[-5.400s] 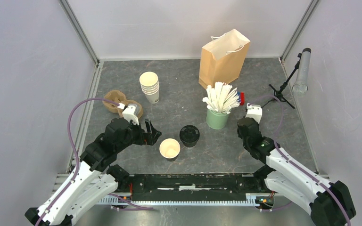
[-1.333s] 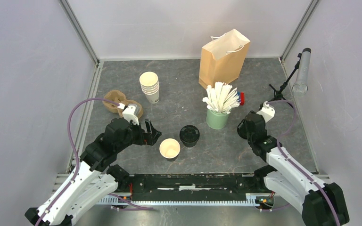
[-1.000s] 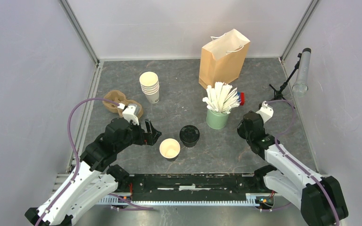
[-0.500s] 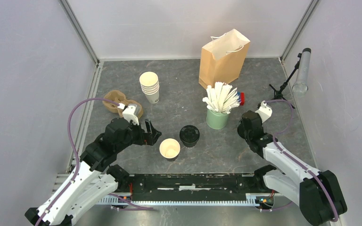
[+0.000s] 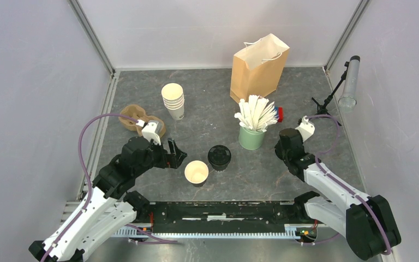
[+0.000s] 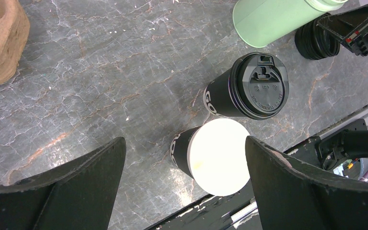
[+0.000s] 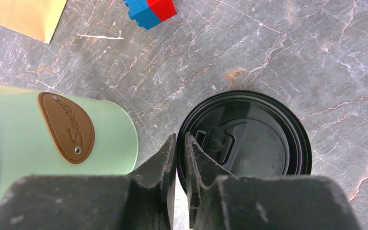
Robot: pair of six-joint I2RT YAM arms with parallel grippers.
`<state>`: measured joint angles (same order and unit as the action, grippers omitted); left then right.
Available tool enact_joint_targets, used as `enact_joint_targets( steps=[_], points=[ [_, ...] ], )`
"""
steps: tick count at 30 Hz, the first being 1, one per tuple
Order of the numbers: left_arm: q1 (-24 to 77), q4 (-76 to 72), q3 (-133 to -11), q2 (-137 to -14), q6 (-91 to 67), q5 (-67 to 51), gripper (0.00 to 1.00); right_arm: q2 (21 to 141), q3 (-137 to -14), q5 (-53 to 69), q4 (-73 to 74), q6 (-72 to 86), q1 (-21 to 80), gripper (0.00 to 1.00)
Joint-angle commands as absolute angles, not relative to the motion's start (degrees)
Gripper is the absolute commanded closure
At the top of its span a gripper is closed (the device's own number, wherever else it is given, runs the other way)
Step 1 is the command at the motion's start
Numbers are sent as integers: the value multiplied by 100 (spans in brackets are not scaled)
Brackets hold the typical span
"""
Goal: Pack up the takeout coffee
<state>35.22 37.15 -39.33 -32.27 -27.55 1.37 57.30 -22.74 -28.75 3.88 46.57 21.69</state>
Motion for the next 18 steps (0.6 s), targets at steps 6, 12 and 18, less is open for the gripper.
enact_joint_targets(
  steps=[6, 12, 18],
  points=[
    [3546, 3568, -3941, -3257, -2531, 114, 0, 5423, -2364, -3082, 302, 4497, 2153, 90],
    [3549, 3565, -3946, -3260, -2531, 105, 0, 5070, -2323, -3124, 398, 4351, 2153, 89],
    [3551, 3569, -3944, -3248, -2540, 101, 0, 4922, -2201, -3128, 354, 4132, 2153, 85]
  ],
)
